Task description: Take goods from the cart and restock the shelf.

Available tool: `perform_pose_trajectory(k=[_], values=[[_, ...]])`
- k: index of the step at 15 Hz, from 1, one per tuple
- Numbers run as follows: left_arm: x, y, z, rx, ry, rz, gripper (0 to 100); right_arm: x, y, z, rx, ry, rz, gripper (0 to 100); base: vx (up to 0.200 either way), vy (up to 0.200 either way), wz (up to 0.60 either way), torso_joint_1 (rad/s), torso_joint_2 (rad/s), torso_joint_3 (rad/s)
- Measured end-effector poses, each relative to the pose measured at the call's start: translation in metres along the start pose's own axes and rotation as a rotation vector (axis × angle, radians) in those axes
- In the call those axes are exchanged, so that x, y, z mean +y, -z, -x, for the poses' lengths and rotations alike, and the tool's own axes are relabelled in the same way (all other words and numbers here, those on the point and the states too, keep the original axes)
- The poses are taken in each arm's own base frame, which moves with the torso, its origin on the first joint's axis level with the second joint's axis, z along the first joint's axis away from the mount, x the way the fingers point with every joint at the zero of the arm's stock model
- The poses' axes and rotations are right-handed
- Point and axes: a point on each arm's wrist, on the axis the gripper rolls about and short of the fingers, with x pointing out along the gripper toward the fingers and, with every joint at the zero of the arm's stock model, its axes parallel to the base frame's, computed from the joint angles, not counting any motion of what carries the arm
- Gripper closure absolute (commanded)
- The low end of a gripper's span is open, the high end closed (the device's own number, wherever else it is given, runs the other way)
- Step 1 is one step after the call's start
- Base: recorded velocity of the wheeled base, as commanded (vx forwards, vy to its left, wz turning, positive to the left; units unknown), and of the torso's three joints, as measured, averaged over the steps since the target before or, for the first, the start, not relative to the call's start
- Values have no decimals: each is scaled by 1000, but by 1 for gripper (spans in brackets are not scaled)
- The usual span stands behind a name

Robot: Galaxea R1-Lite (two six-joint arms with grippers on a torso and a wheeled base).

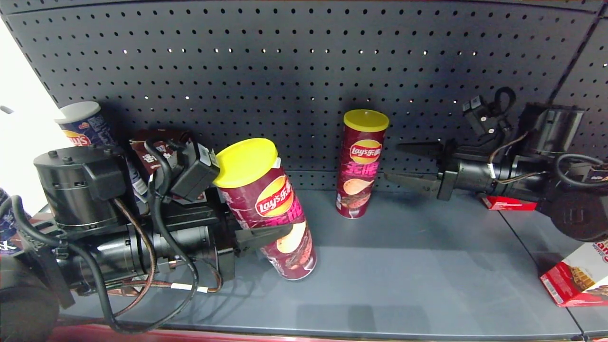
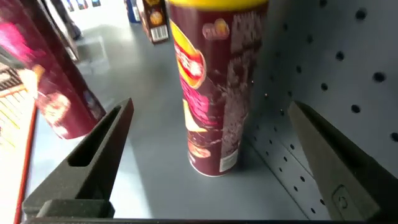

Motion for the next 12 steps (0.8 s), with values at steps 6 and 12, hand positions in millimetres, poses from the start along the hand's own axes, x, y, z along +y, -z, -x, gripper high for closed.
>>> perform_pose_trajectory(k=[6,12], values=[[0,-1,0,-3,-1,1,100,-6,20,-27,24,-45,-22,0,0,0,0,0,0,0],[1,-1,0,-3,-4,3,100,-14,35,-43,40,-57,-38,0,0,0,0,0,0,0]])
